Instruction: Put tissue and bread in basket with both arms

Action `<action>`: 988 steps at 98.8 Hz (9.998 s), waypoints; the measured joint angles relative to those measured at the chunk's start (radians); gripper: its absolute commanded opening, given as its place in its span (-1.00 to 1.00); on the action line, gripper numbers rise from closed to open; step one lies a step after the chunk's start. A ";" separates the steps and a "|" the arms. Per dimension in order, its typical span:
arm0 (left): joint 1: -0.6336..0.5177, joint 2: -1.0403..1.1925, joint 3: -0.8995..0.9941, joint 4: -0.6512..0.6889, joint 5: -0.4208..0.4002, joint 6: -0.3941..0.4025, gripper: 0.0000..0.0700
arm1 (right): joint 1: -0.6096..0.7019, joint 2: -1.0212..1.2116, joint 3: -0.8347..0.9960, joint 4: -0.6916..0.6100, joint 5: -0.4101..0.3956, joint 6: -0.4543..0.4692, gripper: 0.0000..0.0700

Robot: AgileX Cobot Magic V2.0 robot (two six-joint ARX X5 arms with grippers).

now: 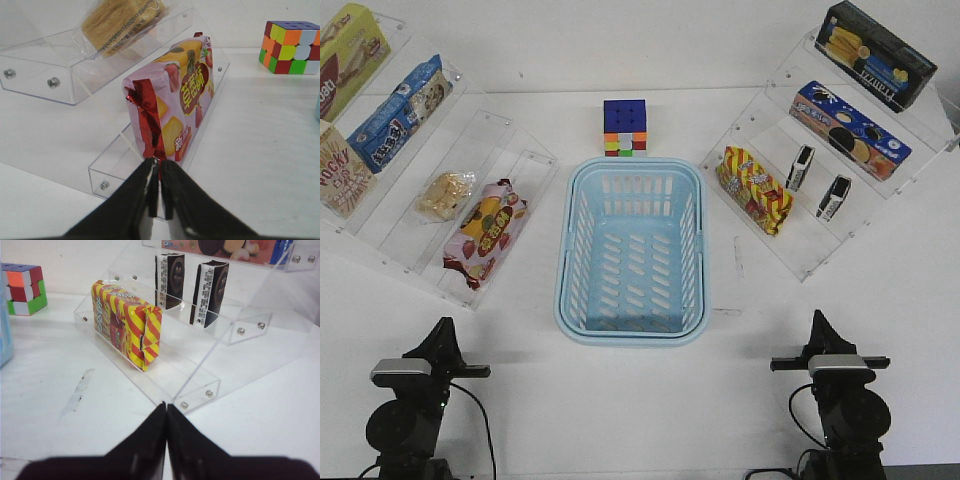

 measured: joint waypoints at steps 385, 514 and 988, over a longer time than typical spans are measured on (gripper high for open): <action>0.000 0.000 0.000 0.034 0.006 -0.105 -1.00 | 0.366 1.160 1.166 -0.179 -0.287 0.056 -1.00; -0.002 1.167 1.029 -0.243 -0.082 0.401 0.64 | 0.218 0.560 0.449 0.246 -0.127 0.113 -1.00; -0.014 0.000 0.000 -0.002 -0.032 0.011 -1.00 | 0.218 0.560 0.449 0.279 -0.104 0.124 -1.00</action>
